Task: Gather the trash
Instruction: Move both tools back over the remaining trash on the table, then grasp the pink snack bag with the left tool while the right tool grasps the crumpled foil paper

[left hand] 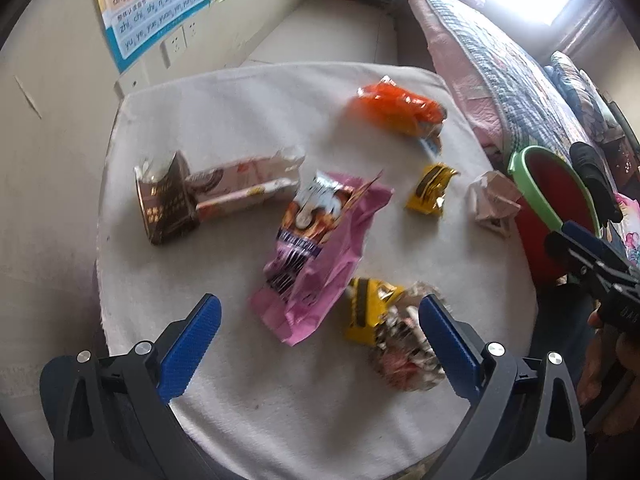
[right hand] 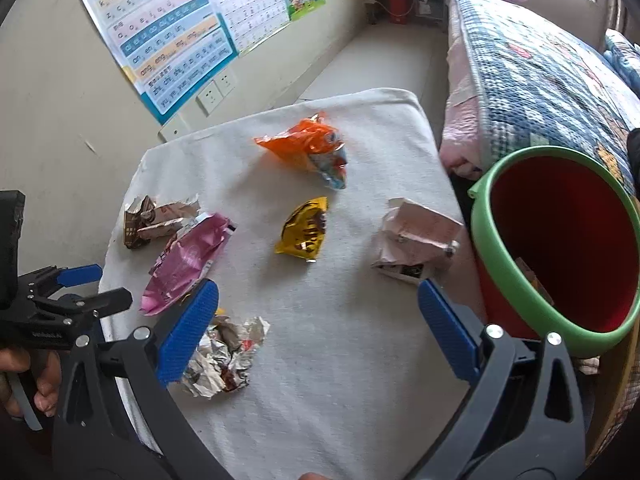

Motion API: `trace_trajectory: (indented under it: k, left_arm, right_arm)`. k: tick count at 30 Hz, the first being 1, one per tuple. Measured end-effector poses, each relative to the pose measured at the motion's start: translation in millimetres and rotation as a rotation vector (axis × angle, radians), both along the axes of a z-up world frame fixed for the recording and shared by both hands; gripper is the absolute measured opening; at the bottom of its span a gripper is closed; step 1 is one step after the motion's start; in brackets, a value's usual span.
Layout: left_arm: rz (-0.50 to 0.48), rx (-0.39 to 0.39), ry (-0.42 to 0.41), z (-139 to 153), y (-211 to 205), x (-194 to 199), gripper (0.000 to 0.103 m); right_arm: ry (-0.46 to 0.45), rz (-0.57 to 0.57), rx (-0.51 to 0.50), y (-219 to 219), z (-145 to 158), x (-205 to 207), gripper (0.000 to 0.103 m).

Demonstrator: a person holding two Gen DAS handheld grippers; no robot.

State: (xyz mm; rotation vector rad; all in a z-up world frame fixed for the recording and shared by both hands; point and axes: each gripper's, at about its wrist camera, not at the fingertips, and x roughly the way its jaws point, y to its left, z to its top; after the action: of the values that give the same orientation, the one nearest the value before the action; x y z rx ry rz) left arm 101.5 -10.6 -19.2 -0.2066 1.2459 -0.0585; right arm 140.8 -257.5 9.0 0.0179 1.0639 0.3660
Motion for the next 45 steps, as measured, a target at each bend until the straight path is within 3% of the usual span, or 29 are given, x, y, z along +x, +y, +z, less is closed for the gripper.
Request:
trace_trajectory:
  k: [14,20,28,33,38,45]
  left_arm:
    - [-0.015,-0.025,0.044,-24.1,5.7,4.9,0.093]
    - [-0.021,-0.033,0.064,-34.2,8.2,21.7,0.083]
    - [-0.028,-0.106,0.097,-45.5,11.6,36.2,0.074]
    - [-0.043,-0.102,0.117,-53.1,5.3,42.2,0.074]
    - [-0.066,-0.085,0.131,-59.5,-1.5,45.5,0.071]
    - [-0.080,-0.073,0.147,-65.2,-4.8,46.1,0.047]
  right_arm:
    - [0.039,0.056,-0.004,24.3,-14.7,-10.6,0.098]
    - [0.079,0.103,0.009,39.5,-25.6,-19.3,0.098]
    - [0.204,0.160,0.053,55.7,-53.5,-27.7,0.098]
    - [0.297,0.161,0.107,58.1,-77.0,-31.9,0.097]
    - [0.349,0.190,0.130,64.4,-90.2,-39.3,0.084]
    - [0.344,0.249,0.146,79.3,-90.1,-46.7,0.063]
